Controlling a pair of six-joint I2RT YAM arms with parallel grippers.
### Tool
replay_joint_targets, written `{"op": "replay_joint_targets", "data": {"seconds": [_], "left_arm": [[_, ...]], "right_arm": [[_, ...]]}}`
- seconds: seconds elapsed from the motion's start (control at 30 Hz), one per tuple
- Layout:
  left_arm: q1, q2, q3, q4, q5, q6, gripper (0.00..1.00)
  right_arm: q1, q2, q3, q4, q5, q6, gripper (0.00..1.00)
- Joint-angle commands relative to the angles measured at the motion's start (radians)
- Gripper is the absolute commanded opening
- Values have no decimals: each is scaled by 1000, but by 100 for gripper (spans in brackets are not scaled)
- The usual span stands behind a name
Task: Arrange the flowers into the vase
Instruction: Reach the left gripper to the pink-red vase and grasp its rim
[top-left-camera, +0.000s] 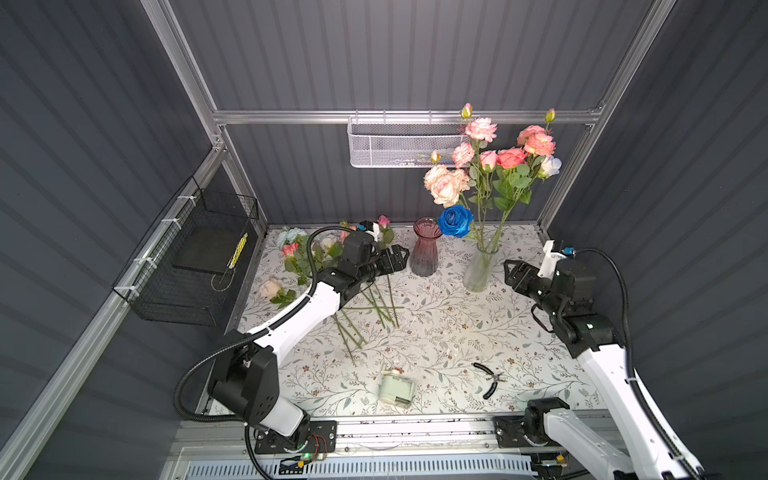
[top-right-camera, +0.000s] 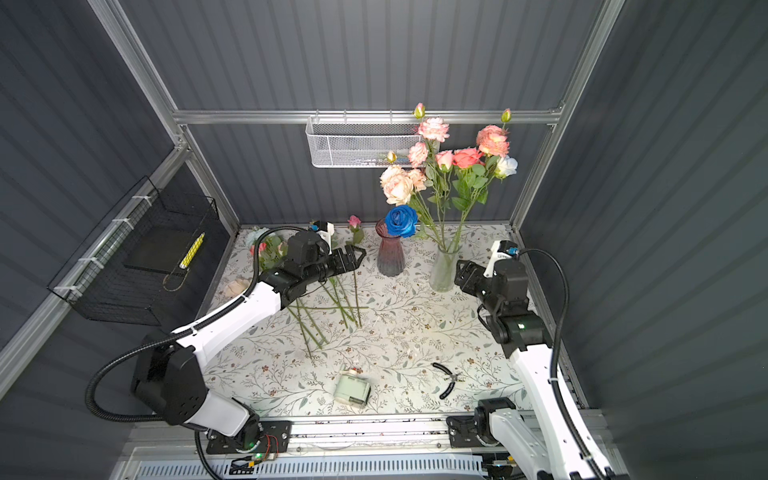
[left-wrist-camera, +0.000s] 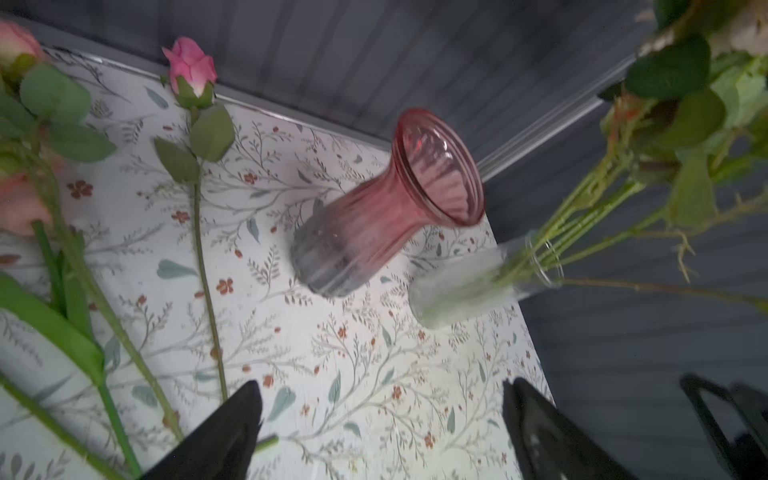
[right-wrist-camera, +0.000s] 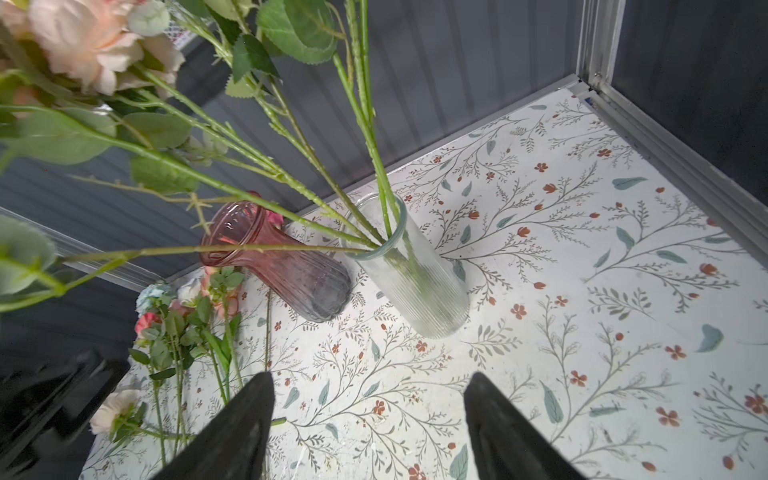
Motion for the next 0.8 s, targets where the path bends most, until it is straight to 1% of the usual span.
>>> {"op": "replay_joint_targets", "data": {"seconds": [0.0, 0.17, 0.27, 0.3, 0.47, 0.53, 0.6, 0.7, 0.77], "left_arm": [[33, 112, 87, 91, 61, 1, 96], [33, 247, 271, 168, 119, -10, 97], [30, 312, 363, 158, 131, -6, 97], [28, 337, 399, 129, 127, 7, 97], [-6, 460, 598, -99, 44, 111, 89], [-14, 507, 665, -174, 25, 137, 82], [-19, 539, 714, -237, 3, 157, 74], [-29, 563, 754, -307, -40, 187, 67], [-35, 573, 767, -334, -49, 205, 62]], "right_arm": [[8, -68, -42, -39, -34, 15, 74], [13, -138, -73, -93, -51, 4, 75], [13, -162, -89, -103, -61, 1, 75], [13, -166, -93, -106, -61, 1, 75], [13, -183, -100, -115, -53, -15, 76], [13, -187, -100, -119, -54, -19, 76], [13, -193, -105, -118, -55, -18, 76], [13, -209, -113, -119, -52, -20, 76], [14, -216, -117, -119, -48, -19, 77]]}}
